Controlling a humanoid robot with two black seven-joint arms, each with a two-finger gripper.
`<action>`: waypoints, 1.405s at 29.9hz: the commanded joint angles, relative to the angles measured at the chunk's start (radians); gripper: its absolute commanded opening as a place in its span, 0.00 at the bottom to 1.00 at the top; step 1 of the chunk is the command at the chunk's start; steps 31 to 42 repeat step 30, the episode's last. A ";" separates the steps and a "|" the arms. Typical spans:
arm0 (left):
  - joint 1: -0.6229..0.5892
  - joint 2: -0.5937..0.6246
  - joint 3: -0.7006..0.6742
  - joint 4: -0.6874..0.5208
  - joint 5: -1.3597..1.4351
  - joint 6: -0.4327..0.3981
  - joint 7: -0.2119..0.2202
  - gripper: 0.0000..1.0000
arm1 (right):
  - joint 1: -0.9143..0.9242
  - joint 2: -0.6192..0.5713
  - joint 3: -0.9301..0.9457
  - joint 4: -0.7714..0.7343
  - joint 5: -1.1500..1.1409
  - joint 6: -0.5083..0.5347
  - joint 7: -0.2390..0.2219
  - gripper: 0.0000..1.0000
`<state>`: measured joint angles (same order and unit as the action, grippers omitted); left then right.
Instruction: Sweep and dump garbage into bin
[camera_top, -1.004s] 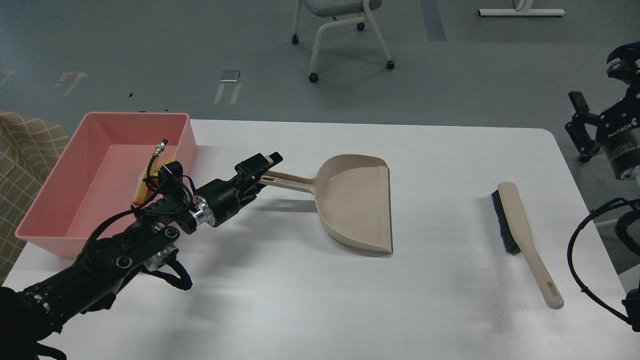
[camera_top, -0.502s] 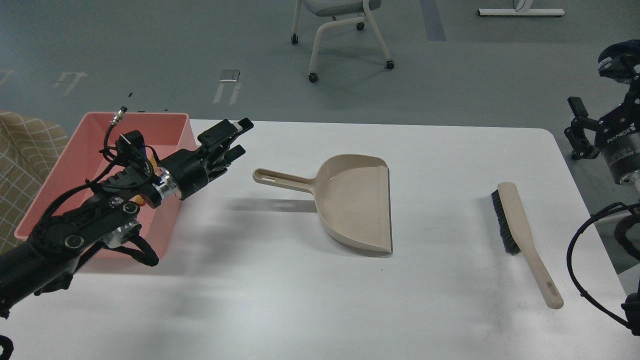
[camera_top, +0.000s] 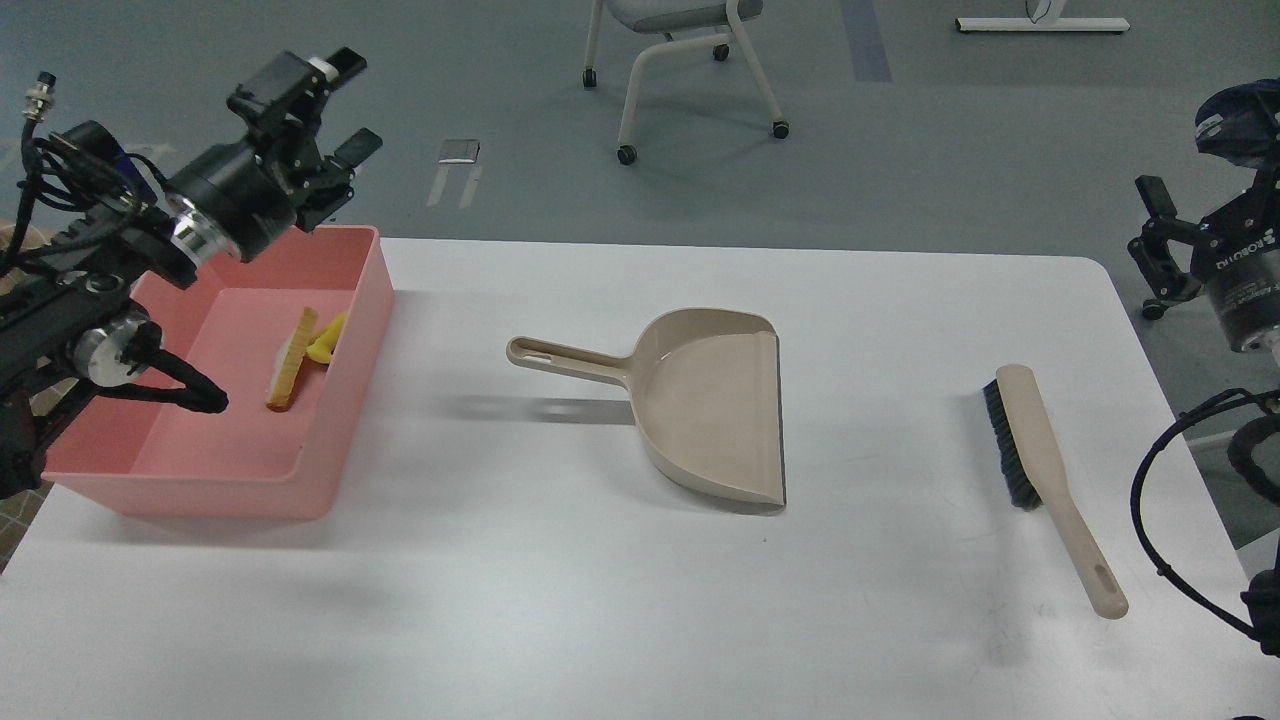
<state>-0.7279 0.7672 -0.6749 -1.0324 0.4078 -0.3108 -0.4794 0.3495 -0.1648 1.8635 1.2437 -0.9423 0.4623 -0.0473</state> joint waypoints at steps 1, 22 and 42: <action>0.021 -0.022 -0.075 0.009 -0.153 -0.045 -0.002 0.98 | 0.011 0.004 0.000 -0.003 0.000 -0.007 0.001 1.00; 0.041 -0.385 -0.232 0.336 -0.257 -0.123 0.035 0.98 | 0.120 0.011 -0.102 -0.187 0.247 0.007 -0.003 1.00; 0.041 -0.375 -0.224 0.328 -0.250 -0.110 0.030 0.98 | 0.166 0.051 -0.113 -0.222 0.247 0.004 -0.002 1.00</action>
